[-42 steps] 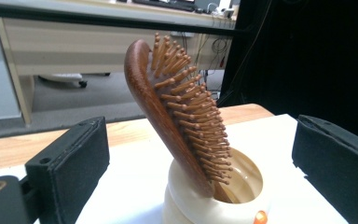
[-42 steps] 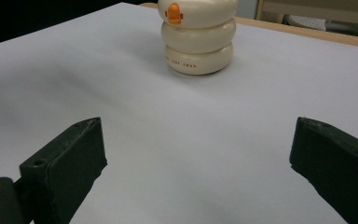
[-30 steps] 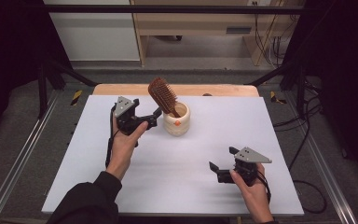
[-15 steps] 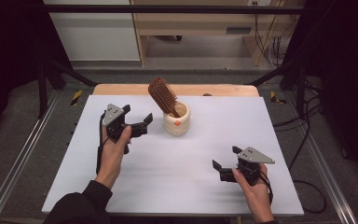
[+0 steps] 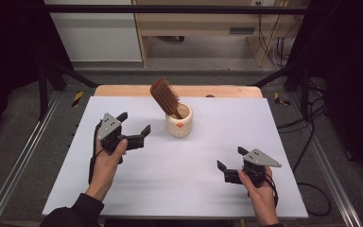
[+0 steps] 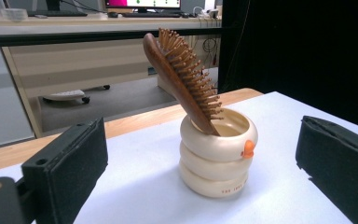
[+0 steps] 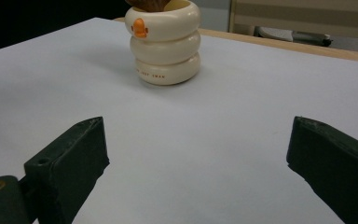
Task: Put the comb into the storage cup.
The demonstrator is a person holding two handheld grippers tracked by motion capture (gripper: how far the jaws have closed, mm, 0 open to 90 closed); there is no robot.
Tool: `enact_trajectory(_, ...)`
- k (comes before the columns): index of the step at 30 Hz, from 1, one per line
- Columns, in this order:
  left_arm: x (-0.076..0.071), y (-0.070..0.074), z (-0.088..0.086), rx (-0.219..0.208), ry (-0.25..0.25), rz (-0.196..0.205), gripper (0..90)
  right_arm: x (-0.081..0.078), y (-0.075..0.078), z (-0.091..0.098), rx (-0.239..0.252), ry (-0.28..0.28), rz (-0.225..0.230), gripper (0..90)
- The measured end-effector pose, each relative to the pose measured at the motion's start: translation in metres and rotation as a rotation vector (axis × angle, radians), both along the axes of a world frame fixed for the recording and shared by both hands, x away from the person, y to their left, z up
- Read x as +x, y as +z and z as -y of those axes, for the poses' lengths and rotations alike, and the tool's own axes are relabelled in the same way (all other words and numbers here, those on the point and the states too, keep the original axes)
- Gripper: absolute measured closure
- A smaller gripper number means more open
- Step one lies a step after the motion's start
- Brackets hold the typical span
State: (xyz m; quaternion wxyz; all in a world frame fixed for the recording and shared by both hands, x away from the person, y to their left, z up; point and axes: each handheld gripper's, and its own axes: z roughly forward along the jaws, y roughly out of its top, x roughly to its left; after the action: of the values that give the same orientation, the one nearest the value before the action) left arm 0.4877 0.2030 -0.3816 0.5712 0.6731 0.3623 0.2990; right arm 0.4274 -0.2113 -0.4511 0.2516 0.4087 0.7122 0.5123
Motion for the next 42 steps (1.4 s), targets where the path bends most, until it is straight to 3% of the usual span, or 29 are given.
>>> enact_trajectory(11,-0.015,-0.005,-0.024,-0.012,0.027,0.000,2.2,0.000,-0.001,0.001,-0.009,-0.008,0.008,5.3)
enact_trajectory(19,-0.031,-0.001,-0.048,0.001,0.073,0.009,2.2,-0.001,0.001,0.003,0.001,-0.011,0.008,4.9)
enact_trajectory(30,-0.051,0.006,-0.078,-0.022,0.112,0.017,2.2,-0.003,0.002,0.007,0.005,-0.004,-0.001,4.9)
enact_trajectory(42,-0.057,0.018,-0.103,-0.044,0.135,0.037,2.1,-0.004,0.003,0.007,0.001,0.015,0.021,5.5)
